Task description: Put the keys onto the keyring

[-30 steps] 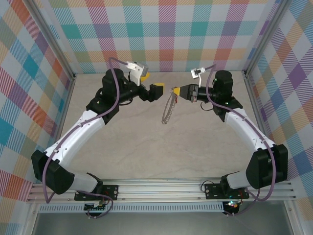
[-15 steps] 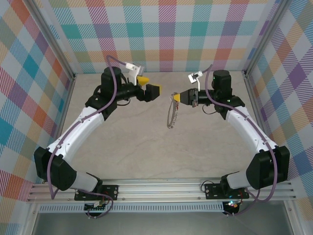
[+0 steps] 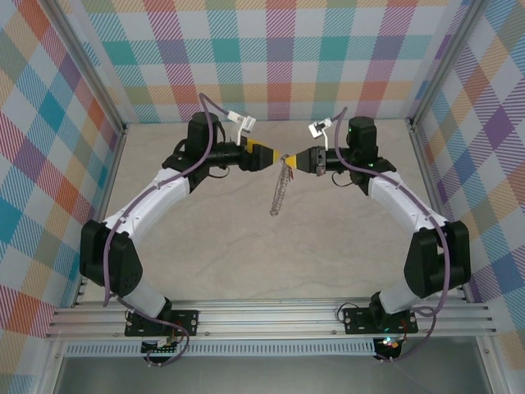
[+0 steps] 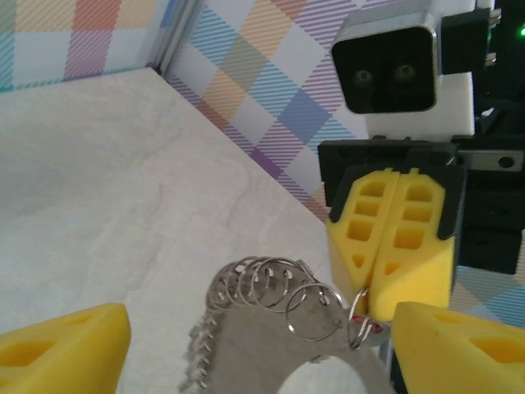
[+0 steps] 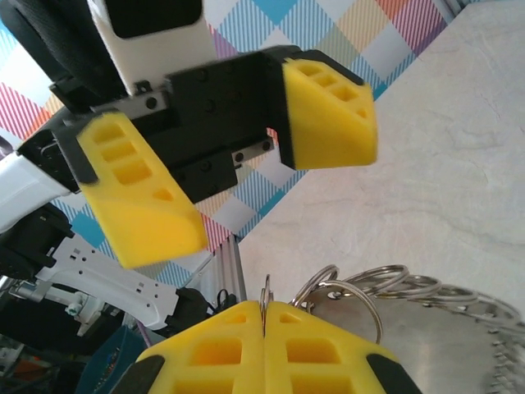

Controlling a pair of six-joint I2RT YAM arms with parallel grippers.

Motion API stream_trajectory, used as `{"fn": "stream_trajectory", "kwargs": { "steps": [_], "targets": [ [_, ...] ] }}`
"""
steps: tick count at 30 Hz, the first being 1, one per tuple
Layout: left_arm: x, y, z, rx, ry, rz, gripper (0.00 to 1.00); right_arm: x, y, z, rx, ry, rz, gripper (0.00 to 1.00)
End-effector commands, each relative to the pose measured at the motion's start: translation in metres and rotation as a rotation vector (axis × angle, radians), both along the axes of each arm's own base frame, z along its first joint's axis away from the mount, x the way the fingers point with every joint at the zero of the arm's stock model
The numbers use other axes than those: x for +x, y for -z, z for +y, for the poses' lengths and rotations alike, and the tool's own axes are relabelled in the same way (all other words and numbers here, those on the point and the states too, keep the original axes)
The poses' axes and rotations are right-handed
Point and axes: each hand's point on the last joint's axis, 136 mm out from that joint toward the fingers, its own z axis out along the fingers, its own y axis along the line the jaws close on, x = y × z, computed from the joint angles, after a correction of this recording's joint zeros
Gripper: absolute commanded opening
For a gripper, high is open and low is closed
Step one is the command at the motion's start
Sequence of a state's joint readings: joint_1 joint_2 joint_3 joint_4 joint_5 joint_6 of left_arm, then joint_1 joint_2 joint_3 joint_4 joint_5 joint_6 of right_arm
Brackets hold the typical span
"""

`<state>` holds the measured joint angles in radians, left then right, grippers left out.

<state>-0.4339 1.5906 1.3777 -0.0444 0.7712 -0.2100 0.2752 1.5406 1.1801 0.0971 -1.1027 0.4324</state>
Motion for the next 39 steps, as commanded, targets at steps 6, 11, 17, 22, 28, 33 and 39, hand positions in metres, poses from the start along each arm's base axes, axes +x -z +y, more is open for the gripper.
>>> {"fn": "stream_trajectory", "kwargs": {
  "steps": [6, 11, 17, 22, 28, 33, 39],
  "targets": [
    [0.003, -0.005, 0.000, -0.057, 0.039, -0.025, 0.68, 0.016, 0.022, 0.008, 0.062, -0.053, -0.070, 0.00],
    [0.011, 0.011, 0.002, -0.050, 0.020, -0.007, 0.60, 0.020, 0.035, 0.011, 0.064, -0.092, -0.069, 0.00],
    [0.023, 0.034, 0.001, -0.075, -0.001, 0.041, 0.51, 0.024, 0.049, 0.014, 0.070, -0.136, -0.070, 0.00],
    [0.027, 0.053, -0.001, -0.073, 0.014, 0.082, 0.50, 0.032, 0.070, 0.018, 0.076, -0.169, -0.027, 0.00],
    [0.030, 0.070, 0.002, -0.064, 0.006, 0.115, 0.50, 0.040, 0.096, 0.020, 0.081, -0.165, 0.012, 0.00],
    [0.029, 0.084, 0.004, -0.059, 0.019, 0.146, 0.50, 0.042, 0.099, 0.021, 0.086, -0.173, 0.009, 0.00],
    [0.025, 0.093, 0.004, -0.076, 0.062, 0.178, 0.46, 0.042, 0.102, 0.021, 0.084, -0.168, 0.014, 0.00]
  ]
}}
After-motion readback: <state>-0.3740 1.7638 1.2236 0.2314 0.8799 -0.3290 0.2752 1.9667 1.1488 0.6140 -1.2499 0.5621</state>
